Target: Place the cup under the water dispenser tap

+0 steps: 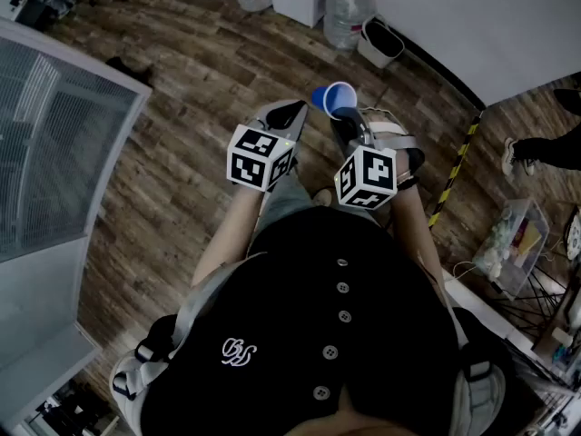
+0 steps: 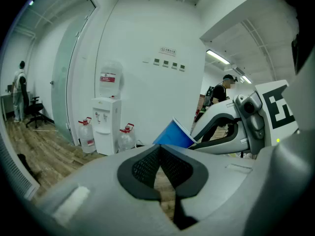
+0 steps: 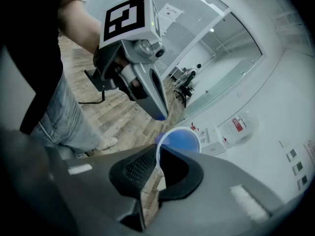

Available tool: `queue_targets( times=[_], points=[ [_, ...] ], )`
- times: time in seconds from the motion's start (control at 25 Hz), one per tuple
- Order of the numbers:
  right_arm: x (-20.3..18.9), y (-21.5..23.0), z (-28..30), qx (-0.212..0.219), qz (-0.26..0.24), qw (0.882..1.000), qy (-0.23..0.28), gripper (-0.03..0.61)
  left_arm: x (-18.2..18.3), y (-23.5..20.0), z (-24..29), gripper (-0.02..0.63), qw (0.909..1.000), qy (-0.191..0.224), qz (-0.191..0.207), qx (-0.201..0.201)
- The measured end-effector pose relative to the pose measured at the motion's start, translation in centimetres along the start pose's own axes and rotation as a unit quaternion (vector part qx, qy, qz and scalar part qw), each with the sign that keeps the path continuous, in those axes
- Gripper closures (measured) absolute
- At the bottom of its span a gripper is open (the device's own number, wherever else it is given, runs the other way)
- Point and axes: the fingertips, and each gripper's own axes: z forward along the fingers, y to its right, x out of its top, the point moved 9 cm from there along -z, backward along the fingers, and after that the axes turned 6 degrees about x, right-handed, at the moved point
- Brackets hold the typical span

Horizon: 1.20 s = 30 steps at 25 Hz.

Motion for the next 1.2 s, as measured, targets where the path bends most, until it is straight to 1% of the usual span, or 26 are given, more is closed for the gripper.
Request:
queue_targets(
  times=[0.2,0.56,0.76,1.0,1.2],
  points=[
    [0.6,0.7,0.1,-0.007,-0.008,1.0,0.003,0.555,0.3,-0.2,0.1,0.612,0.9999,0.013,-0.011,0.002],
    [1.4,1.8,0.8,-0.012,-0.014,1.0,0.005,0.555,0.9,-1.4,-0.1,0.612,0.9995,0.024,-0.012,0.017],
    [1.2,2.3,0.9,-0.015,0.005,1.0,0.017,0.554,1.2,-1.8,0.0,0.612,0.9993,0.028,-0.018,0.019],
    [1.5,3.1,2.8,-0.004,0.016,1.0,0.006,0.554,1.1,-3.7,0.9,0.612,0.9997,0.018,-0.016,0.009],
    [2.0,5.9,5.1,-0.005,0.029,1.0,0.001,0.552,2.2,-6.4,3.0,0.612,0.9998,0.015,-0.015,-0.005]
  ],
)
